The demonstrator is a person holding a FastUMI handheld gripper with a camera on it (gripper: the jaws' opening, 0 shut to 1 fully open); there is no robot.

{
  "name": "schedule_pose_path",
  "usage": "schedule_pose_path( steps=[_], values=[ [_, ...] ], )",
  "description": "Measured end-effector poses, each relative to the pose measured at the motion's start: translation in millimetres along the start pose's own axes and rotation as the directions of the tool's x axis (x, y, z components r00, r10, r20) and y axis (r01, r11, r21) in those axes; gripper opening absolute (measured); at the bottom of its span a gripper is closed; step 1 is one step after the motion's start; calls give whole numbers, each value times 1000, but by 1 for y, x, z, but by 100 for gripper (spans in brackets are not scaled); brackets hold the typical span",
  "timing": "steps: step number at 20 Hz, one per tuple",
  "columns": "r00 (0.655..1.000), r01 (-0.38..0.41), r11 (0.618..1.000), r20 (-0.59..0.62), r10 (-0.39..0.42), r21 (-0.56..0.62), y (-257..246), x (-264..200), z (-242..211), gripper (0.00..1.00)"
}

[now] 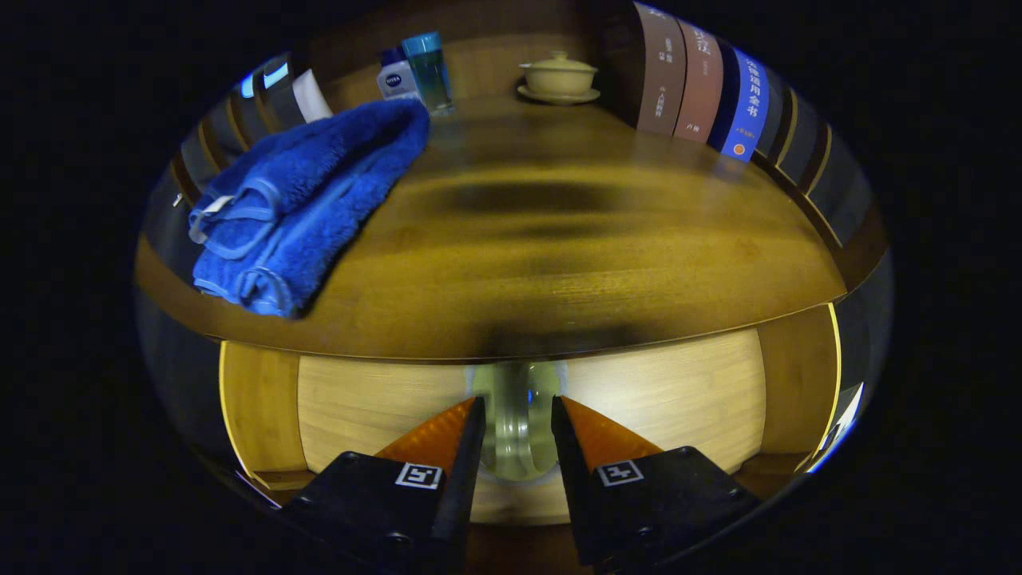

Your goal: Pull open the drawer, take out the items inside it, and place them on the countertop above the cabinet.

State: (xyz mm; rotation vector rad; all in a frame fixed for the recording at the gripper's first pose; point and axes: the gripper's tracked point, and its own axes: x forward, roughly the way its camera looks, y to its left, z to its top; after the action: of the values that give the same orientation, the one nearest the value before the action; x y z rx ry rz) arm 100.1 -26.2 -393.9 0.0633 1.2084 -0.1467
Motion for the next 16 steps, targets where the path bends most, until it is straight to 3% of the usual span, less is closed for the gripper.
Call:
schedule_pose_path(
  steps=[3, 10, 16],
  values=[
    [1000, -29, 1000, -13, 29, -3, 3, 7, -3, 25],
    [995, -78, 997, 68, 80, -19, 13, -30, -9, 24],
    [948, -117, 993, 296, 115, -13, 12, -120, 17, 24]
  ],
)
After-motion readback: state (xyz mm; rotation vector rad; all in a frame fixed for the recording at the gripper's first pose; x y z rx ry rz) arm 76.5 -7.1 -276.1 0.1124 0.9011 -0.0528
